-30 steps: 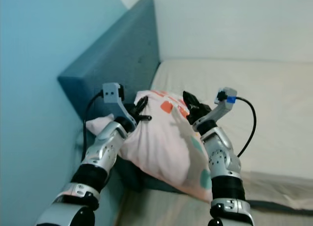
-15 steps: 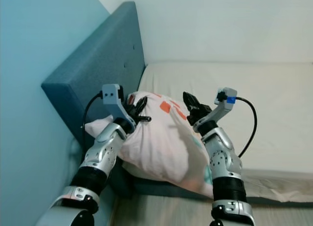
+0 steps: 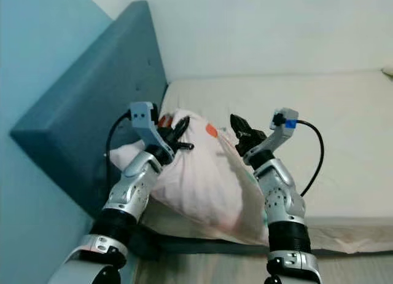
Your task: Clean up the room
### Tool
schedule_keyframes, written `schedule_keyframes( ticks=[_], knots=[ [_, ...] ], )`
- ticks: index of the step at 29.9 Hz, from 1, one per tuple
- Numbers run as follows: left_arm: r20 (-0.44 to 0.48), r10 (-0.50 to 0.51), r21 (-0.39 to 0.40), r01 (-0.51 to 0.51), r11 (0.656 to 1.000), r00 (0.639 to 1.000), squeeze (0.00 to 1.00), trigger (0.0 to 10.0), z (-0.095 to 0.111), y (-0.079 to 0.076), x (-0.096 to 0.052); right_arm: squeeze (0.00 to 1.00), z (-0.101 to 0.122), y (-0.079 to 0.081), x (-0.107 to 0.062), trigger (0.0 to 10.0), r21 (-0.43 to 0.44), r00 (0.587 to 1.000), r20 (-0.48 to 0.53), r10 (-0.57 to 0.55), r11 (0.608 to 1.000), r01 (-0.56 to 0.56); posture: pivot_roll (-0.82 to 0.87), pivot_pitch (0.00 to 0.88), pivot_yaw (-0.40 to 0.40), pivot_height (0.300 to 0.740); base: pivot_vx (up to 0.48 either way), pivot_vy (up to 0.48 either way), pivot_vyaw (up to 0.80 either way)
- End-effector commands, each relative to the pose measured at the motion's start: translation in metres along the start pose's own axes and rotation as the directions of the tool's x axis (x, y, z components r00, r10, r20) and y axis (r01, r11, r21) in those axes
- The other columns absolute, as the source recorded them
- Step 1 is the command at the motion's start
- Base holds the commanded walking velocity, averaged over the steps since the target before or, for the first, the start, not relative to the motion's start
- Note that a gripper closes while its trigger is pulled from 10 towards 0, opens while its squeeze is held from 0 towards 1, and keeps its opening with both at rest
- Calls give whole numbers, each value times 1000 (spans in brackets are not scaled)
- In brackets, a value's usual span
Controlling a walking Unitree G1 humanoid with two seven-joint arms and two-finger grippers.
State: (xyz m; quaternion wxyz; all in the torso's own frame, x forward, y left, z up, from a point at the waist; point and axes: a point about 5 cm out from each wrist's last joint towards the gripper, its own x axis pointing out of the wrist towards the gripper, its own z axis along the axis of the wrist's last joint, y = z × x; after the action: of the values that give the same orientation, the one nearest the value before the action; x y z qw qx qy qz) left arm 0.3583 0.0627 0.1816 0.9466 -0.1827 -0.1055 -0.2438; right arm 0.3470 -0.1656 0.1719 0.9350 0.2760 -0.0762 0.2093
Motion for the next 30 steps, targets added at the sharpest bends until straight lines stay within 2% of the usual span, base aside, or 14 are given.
schedule_keyframes(
  ticks=[1,11,17,21,26,27,28,29,30],
  knots=[
    [57,-18,-4,18,1000,998,0,10000,7,-6,2,0,-1,6,3,10000,-3,1000,-7,20,1000,-20,-52,76,61,740,428,0,0],
    [82,-7,2,7,1000,997,0,10000,14,-4,3,0,-2,6,3,10000,0,1000,-9,21,1000,-21,-52,77,60,740,427,0,0],
    [78,-20,1,20,1000,997,0,10000,13,-7,3,0,-2,7,3,10000,2,1000,-6,21,1000,-21,-51,77,63,740,431,0,0],
    [79,-27,-46,31,998,997,0,10000,12,-14,6,0,-2,7,3,10000,3,1000,-4,19,1000,-19,-50,77,64,740,423,0,0],
    [101,-36,-120,48,992,994,0,10000,17,-27,16,0,-1,7,3,10000,2,1000,-3,19,1000,-19,-50,75,62,740,166,0,0],
    [144,-55,-150,77,986,988,0,10000,28,-36,25,0,0,7,4,10000,2,1000,1,19,1000,-19,-52,75,60,740,0,0,0],
    [144,-55,-150,77,986,988,0,10000,28,-36,25,0,0,7,4,10000,2,1000,1,19,1000,-19,-52,75,60,740,0,0,0],
    [216,-54,-176,93,980,975,0,10000,45,-43,35,0,1,7,4,10000,2,1000,6,19,1000,-19,-55,73,62,740,0,0,0],
    [216,-54,-176,93,980,975,0,10000,45,-43,35,0,1,7,4,10000,2,1000,6,19,1000,-19,-55,73,62,740,0,0,0]
  ],
)
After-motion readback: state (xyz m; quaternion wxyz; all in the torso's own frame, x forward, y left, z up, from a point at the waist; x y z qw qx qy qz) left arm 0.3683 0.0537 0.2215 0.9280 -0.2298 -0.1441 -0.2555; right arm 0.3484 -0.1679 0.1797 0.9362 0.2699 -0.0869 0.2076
